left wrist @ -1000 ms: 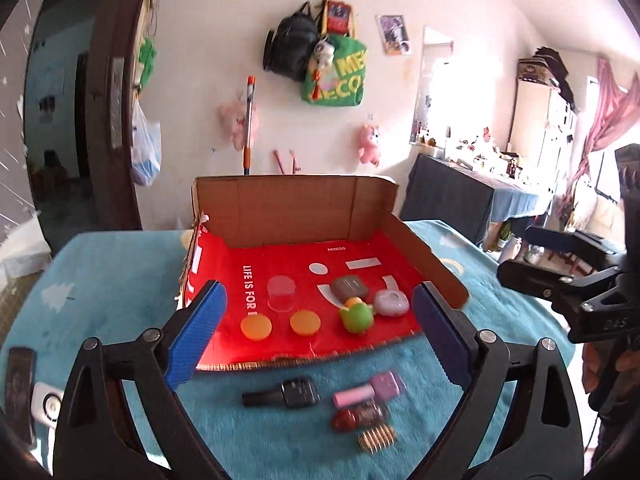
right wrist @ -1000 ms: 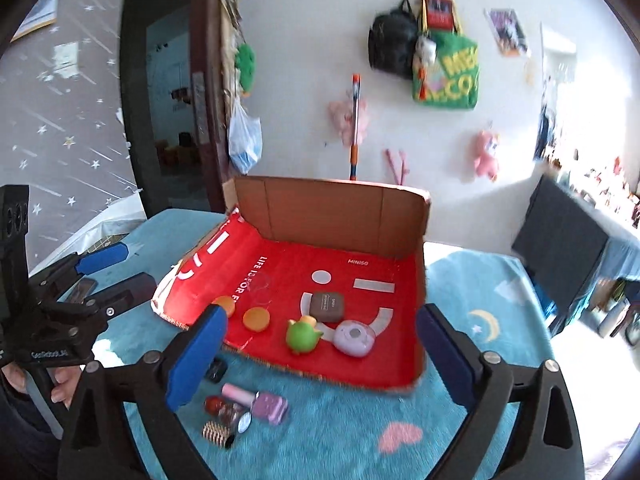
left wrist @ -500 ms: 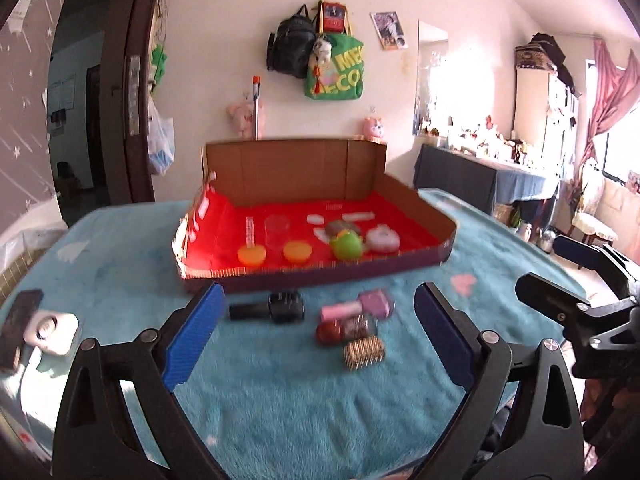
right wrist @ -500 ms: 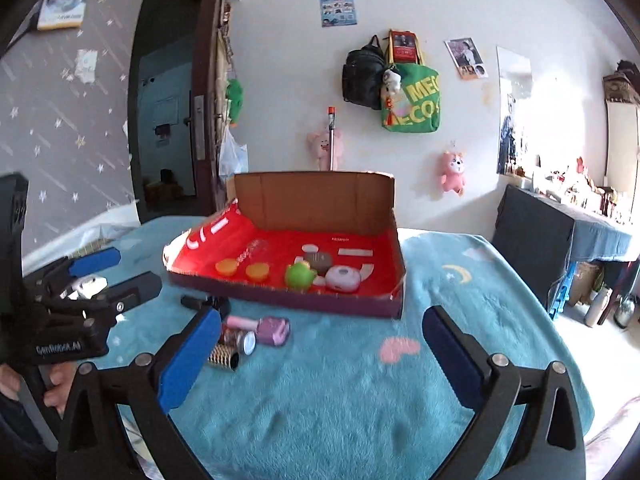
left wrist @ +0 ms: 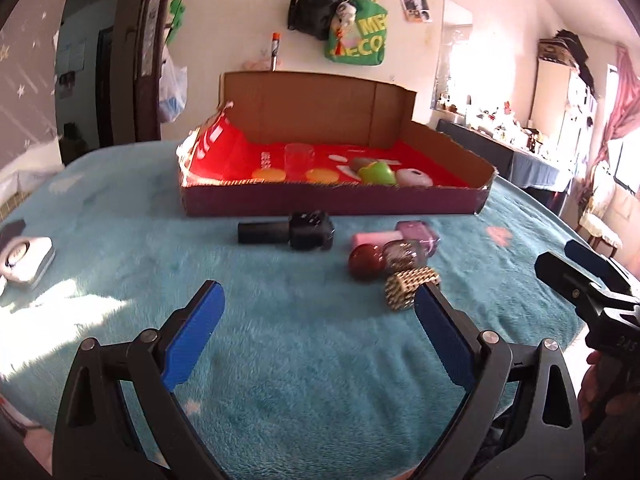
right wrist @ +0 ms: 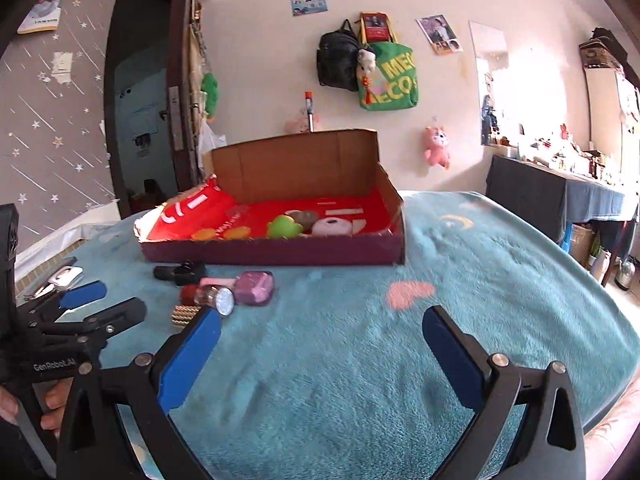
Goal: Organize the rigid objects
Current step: 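Lift both tools out of the box and back over the table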
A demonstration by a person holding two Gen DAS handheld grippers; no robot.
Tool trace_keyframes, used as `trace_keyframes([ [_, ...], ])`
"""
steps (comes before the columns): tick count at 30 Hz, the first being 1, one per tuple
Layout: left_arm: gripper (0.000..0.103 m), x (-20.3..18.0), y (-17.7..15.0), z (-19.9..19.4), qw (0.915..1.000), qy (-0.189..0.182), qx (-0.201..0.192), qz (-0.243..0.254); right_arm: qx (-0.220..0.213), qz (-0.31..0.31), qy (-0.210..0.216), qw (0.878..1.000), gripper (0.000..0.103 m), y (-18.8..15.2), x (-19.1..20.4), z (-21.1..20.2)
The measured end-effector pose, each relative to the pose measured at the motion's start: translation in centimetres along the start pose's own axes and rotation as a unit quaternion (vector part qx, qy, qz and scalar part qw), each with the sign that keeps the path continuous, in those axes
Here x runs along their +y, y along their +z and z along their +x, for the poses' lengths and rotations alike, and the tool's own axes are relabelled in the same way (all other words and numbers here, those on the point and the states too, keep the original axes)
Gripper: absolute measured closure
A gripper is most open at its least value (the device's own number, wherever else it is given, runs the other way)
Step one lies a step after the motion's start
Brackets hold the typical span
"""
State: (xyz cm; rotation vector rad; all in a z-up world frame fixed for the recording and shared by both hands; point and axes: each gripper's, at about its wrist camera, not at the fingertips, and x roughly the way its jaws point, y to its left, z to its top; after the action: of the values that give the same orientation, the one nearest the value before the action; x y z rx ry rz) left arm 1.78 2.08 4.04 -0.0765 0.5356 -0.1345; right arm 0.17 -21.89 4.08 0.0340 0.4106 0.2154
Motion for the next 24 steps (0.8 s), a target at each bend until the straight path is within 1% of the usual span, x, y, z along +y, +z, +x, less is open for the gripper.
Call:
trace_keyframes([
  [4, 0.006, 0.4, -0.5, 0.6, 0.9999, 0.004, 0.002, -0.01, 0.009, 0.019, 0.003, 1.0, 0.0, -0.6, -0.7, 0.6],
  [12, 0.006, 0.9, -0.8, 1.4, 0.9997, 0.004, 0.009, -0.022, 0.021, 0.029, -0.005, 0.999, 0.0, -0.9, -1.3, 1.5],
  [18, 0.006, 1.0, -0.1, 1.5, 0.9997, 0.003, 0.013, -0.019, 0.031, 0.042, 0.001, 0.999, 0.0, -0.8, -1.9, 2.2],
  [24, 0.006, 1.3, 1.2, 2.0, 0.9993, 0.001, 0.032, -0.018, 0.046, 0.035, 0.011, 0.998, 0.0, -0.1, -1.3, 3.3],
])
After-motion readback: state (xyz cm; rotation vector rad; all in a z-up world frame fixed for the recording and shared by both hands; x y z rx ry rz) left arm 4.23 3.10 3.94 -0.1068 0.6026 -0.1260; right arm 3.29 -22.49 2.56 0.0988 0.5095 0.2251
